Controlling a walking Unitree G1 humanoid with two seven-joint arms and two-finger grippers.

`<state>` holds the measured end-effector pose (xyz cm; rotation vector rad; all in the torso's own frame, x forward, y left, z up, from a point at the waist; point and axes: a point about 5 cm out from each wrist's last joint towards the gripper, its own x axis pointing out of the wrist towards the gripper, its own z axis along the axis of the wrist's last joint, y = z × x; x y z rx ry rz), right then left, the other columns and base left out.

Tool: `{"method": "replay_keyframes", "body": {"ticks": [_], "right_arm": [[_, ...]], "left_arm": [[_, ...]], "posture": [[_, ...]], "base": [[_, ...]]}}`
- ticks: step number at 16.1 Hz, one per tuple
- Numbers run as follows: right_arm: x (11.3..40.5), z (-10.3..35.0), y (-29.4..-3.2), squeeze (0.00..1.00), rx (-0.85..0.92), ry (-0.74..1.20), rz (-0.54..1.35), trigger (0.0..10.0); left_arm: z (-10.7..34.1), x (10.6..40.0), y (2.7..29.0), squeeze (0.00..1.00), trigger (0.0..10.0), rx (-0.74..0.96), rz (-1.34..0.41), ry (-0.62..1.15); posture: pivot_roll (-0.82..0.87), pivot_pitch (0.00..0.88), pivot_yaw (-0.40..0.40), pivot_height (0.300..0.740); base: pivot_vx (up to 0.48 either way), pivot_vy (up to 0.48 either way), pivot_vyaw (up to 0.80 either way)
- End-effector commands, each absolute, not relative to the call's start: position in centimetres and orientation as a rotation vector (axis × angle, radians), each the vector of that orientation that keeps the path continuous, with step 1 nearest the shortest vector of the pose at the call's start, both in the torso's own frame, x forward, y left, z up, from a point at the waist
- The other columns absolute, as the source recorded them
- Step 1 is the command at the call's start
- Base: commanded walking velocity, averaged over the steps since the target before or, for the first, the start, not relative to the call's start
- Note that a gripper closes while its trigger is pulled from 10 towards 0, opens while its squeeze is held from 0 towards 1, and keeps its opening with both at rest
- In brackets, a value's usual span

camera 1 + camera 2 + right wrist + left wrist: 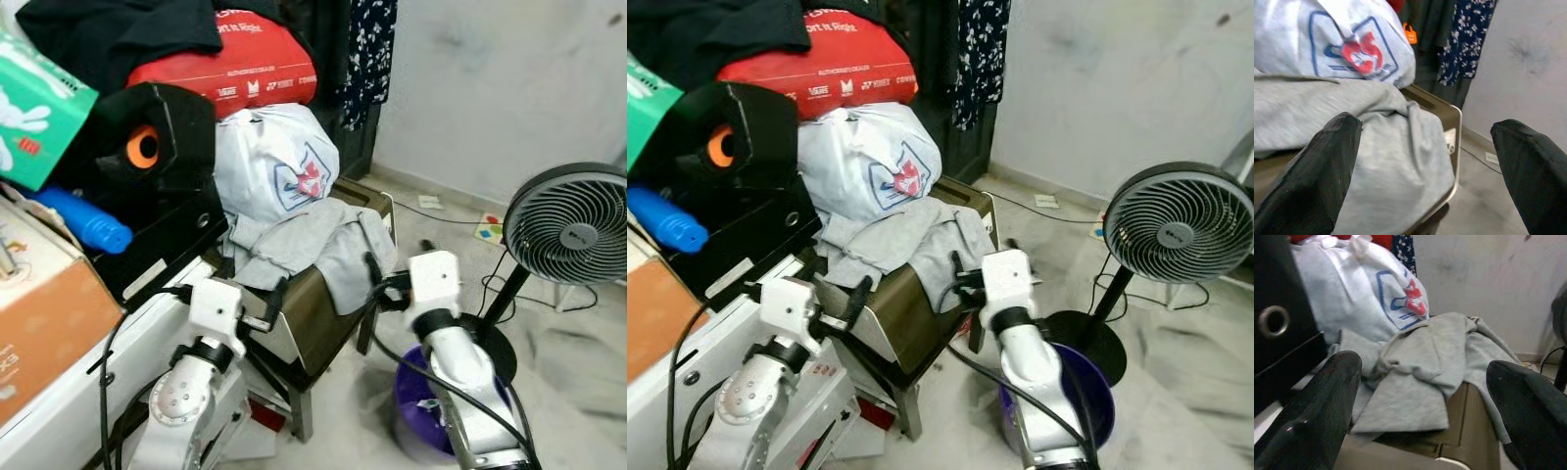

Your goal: Clean up the room

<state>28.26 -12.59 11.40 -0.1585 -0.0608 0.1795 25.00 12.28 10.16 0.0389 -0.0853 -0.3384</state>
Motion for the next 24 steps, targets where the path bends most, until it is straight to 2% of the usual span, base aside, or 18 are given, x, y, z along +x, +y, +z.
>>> {"method": "replay_keyframes", "body": {"ticks": [1,2,14,24], "right_arm": [[28.35,11.31,-13.08,0.00,-0.158,-0.053,0.159,10.0],[28.33,11.30,-13.08,0.00,-0.156,-0.052,0.159,10.0],[28.57,11.13,-12.93,0.00,-0.157,-0.042,0.172,10.0],[28.89,10.94,-12.78,0.00,-0.153,-0.035,0.167,10.0]], "left_arm": [[10.28,25.17,11.98,0.00,10.0,0.037,-0.357,-0.082],[10.36,25.06,11.88,0.00,10.0,-0.001,-0.368,-0.081],[10.44,24.95,11.52,0.00,10.0,0.035,-0.397,-0.094],[10.55,25.22,11.49,0.00,10.0,0.042,-0.408,-0.098]], "posture": [[-0.06,0.000,0.022,0.740],[-0.06,0.000,0.021,0.740],[-0.06,0.000,0.014,0.740],[-0.06,0.000,0.019,0.740]], "base": [[0.000,0.000,0.00],[0.000,0.000,0.00],[0.000,0.000,0.00],[0.000,-0.255,0.00]]}}
